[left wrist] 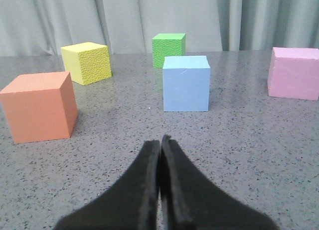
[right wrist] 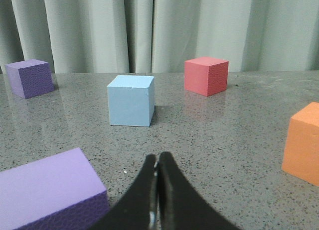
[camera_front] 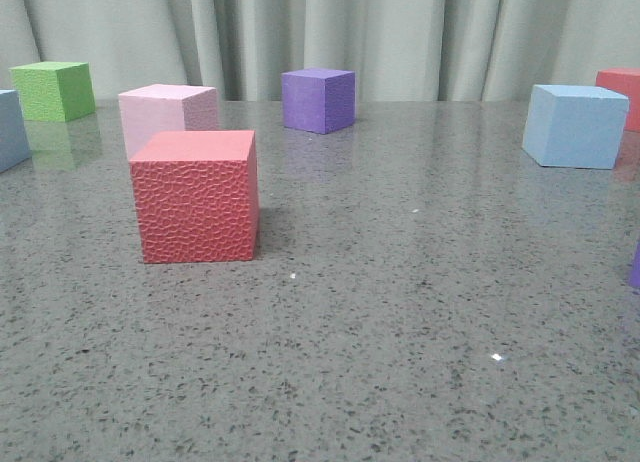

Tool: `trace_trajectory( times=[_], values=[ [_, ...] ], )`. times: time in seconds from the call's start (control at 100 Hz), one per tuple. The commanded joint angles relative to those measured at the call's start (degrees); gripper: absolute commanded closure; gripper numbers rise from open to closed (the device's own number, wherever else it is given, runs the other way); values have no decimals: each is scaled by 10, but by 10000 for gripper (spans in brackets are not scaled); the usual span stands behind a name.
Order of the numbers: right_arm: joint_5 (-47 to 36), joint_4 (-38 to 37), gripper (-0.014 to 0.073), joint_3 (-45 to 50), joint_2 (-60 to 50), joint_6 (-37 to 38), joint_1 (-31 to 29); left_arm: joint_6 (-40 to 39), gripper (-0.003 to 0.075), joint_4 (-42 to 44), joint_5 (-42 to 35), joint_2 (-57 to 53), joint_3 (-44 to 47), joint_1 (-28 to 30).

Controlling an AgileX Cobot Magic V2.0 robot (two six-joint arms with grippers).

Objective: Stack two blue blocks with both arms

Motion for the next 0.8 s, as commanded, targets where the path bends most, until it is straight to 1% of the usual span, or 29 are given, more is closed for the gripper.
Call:
trace_trajectory(
  times=[0.0,0.16,0.26,0.4,0.5,0.64,0.69,0.79],
  values=[
    [-46,-1,662,1,-6,-4,1,-3,739,-1,-50,-20,15,-1],
    [-54,-1,662,1,-6,-4,1,-3,739,-1,-55,-20,15,-1],
    [-55,-1,662,0,-6,-4,1,-3,739,-1,-79,-20,14,-1],
    [-48,-1,662,-18,-4,-4,1,-3,740,-2,-71,-7,-9,-1],
    [-6,-1,653,-52,5,-4,1,-3,740,-12,-30,22,-63,-1],
    [102,1,653,-128,40,-3,1,-3,740,-12,59,84,-162,-1],
    [135,1,653,-157,57,-3,1,-3,740,-12,76,111,-194,-1],
    [168,1,653,-212,100,-3,1,-3,740,-12,97,166,-252,-1]
  ],
)
